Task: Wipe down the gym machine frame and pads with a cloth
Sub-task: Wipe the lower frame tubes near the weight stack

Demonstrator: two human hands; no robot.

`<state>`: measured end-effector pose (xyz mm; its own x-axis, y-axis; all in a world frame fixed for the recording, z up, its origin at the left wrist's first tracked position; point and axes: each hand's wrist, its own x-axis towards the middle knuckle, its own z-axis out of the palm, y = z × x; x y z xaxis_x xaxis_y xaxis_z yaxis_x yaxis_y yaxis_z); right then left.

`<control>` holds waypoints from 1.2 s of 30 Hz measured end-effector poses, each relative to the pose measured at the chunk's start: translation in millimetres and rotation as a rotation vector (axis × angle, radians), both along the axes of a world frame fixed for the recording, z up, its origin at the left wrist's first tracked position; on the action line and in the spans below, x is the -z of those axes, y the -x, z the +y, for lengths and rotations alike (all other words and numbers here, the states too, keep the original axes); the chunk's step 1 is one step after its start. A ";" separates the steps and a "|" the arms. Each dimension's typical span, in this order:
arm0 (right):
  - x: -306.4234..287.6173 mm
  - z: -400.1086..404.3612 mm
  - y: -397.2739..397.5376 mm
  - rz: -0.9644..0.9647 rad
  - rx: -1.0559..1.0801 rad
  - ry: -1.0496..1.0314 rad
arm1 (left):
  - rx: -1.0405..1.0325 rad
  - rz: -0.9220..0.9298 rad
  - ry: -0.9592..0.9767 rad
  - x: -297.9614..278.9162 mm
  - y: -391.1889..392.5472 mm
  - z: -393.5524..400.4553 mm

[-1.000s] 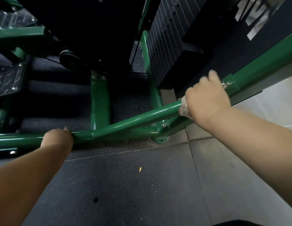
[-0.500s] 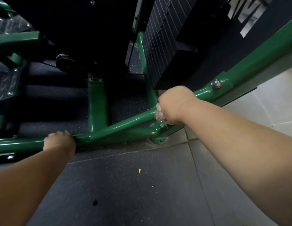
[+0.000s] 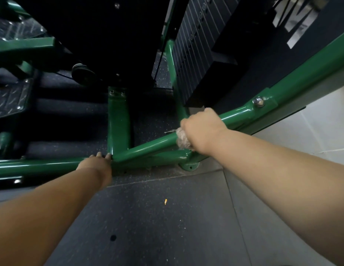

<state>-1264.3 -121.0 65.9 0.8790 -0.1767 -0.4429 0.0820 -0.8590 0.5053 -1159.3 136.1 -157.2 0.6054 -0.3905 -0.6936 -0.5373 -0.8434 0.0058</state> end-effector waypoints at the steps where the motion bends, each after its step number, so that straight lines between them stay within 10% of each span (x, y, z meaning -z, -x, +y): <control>1: -8.6 -4.5 4.1 -0.008 0.010 0.050 | -0.006 0.012 -0.005 -2.4 -1.9 -1.2; 14: 65.5 -22.1 32.8 -0.667 -0.374 0.116 | 0.005 0.001 -0.048 -1.7 3.1 -14.3; 28: -17.8 1.3 -11.7 0.059 0.157 0.047 | 0.183 0.040 -0.073 -12.1 -13.9 -3.8; 36: -19.0 -18.7 -53.6 0.536 0.670 -0.594 | 0.190 -0.011 -0.081 5.5 -6.1 1.2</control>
